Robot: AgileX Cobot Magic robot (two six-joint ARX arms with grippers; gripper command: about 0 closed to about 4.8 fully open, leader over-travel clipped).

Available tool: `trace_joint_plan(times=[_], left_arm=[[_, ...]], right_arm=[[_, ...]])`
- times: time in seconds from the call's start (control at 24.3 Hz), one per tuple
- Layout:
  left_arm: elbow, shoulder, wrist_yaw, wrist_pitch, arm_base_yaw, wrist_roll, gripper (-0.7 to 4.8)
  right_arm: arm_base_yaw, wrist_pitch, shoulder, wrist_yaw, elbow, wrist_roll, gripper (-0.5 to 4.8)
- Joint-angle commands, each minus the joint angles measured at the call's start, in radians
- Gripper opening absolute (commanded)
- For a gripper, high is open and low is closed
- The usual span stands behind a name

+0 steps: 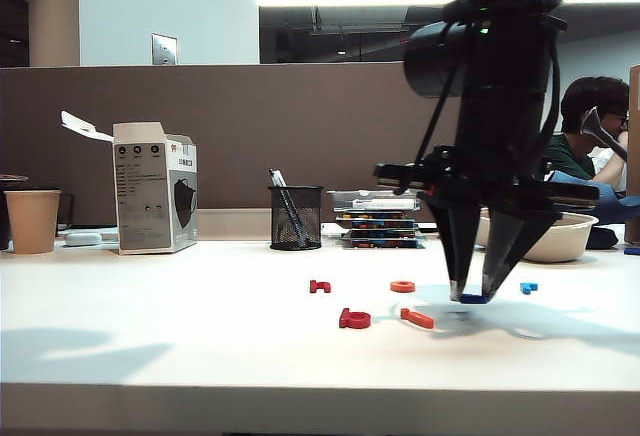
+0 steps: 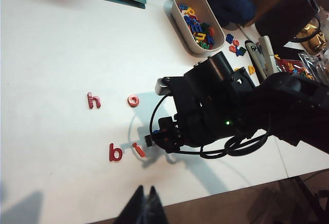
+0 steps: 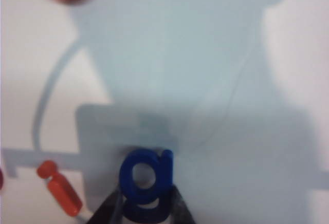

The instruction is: Select the appropriate letters from the row of letter magnets placed on the table to arrange into the word "big".

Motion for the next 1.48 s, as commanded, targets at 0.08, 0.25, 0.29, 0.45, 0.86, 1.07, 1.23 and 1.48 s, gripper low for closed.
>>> trace_joint_plan(times=[0.08, 0.25, 0.29, 0.45, 0.86, 1.07, 1.23, 1.48], left_arm=[[0.003, -0.002, -0.004, 0.006, 0.001, 0.004, -0.05], [0.003, -0.002, -0.004, 0.006, 0.001, 0.004, -0.05], [0.003, -0.002, -0.004, 0.006, 0.001, 0.004, -0.05], [0.003, -0.002, -0.004, 0.007, 0.001, 0.004, -0.05], [0.003, -0.002, -0.004, 0.006, 0.001, 0.004, -0.05], [0.003, -0.002, -0.004, 0.006, 0.001, 0.004, -0.05], [0.003, -0.002, -0.004, 0.006, 0.001, 0.004, -0.05], [0.003, -0.002, -0.004, 0.006, 0.001, 0.004, -0.05]], right_arm=[[0.034, -0.043, -0.010, 0.006, 0.002, 0.024, 0.94], [0.045, -0.064, -0.013, 0.054, 0.001, 0.029, 0.94], [0.044, -0.065, -0.013, 0.065, 0.001, 0.029, 0.94], [0.043, -0.097, -0.013, 0.081, 0.000, 0.033, 0.94], [0.043, -0.094, -0.013, 0.078, 0.000, 0.032, 0.94], [0.043, -0.063, -0.010, 0.076, 0.000, 0.032, 0.95], [0.043, -0.087, 0.000, 0.069, 0.000, 0.032, 1.25], [0.043, -0.080, 0.001, 0.070, 0.000, 0.031, 1.85]])
